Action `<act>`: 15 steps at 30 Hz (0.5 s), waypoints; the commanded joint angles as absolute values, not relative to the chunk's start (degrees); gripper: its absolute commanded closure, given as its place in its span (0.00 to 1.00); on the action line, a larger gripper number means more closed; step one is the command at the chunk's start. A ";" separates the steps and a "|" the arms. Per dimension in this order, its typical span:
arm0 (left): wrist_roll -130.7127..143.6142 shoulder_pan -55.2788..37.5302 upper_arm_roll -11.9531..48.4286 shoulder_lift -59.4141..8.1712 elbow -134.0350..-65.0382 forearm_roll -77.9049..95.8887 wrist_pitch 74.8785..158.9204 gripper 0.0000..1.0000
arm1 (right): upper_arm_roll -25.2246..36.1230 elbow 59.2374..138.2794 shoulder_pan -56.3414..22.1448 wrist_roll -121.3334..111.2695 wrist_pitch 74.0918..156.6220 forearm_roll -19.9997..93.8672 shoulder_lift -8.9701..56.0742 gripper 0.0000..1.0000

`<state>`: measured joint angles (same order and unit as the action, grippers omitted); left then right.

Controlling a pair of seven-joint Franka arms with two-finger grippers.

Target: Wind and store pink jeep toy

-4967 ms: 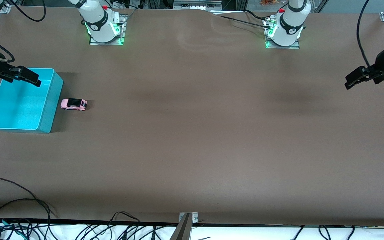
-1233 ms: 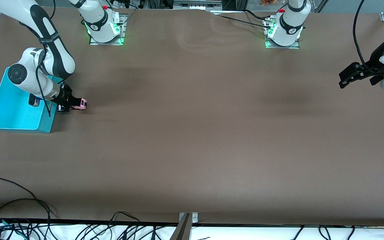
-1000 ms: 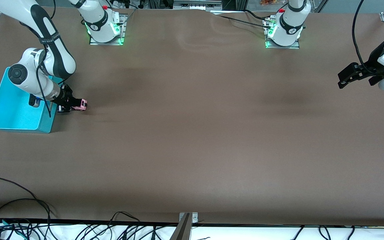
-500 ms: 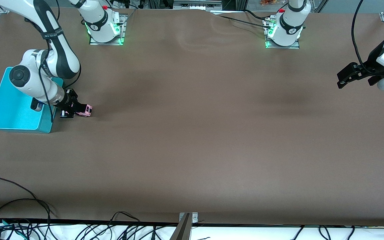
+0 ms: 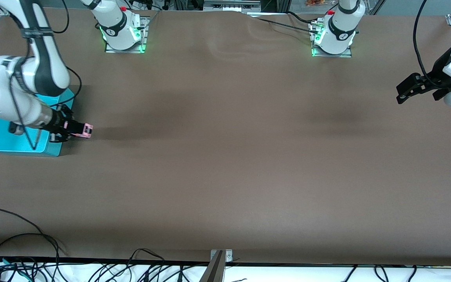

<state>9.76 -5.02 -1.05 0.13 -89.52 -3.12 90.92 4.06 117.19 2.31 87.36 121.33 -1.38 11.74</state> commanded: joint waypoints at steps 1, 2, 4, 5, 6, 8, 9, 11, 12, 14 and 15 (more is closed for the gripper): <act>8.61 -4.57 -1.32 -0.70 -87.01 -2.20 89.30 0.00 | 8.78 112.86 2.90 78.77 114.44 -0.53 11.78 0.81; 8.61 -4.40 -1.32 -0.79 -87.01 -2.20 89.30 0.00 | 9.66 112.59 2.90 77.27 113.91 -0.53 11.86 0.81; 8.61 -4.22 -1.41 -0.79 -87.01 -2.20 89.30 0.00 | 11.33 112.50 2.90 74.28 113.29 -0.53 11.78 0.81; 8.61 -4.22 -1.41 -0.79 -87.01 -2.20 89.30 0.00 | 12.21 112.50 2.90 72.96 113.03 -0.44 11.78 0.81; 8.61 -4.22 -1.41 -0.79 -87.01 -2.20 89.30 0.00 | 13.00 112.50 2.90 71.91 112.85 -0.44 11.78 0.80; 8.53 -4.22 -1.32 -0.79 -87.01 -2.20 89.30 0.00 | 14.23 112.50 2.90 69.88 112.59 -0.44 11.78 0.80; 8.53 -4.22 -1.32 -0.79 -87.01 -2.20 89.30 0.00 | 14.85 112.50 2.90 68.92 112.24 -0.44 11.86 0.80; 8.53 -4.22 -1.32 -0.79 -87.01 -2.20 89.30 0.00 | 16.34 112.59 2.90 66.98 112.06 -0.44 11.87 0.80; 8.53 -4.22 -1.32 -0.79 -87.01 -2.20 89.30 0.00 | 17.22 112.59 2.90 65.75 112.06 -0.44 11.87 0.80; 8.53 -4.22 -1.32 -0.79 -87.01 -2.20 89.30 0.00 | 18.89 112.76 2.90 63.21 111.97 -0.44 11.95 0.80; 8.53 -4.22 -1.32 -0.79 -87.01 -2.20 89.38 0.00 | 19.77 112.76 2.90 61.98 112.06 -0.35 12.21 0.80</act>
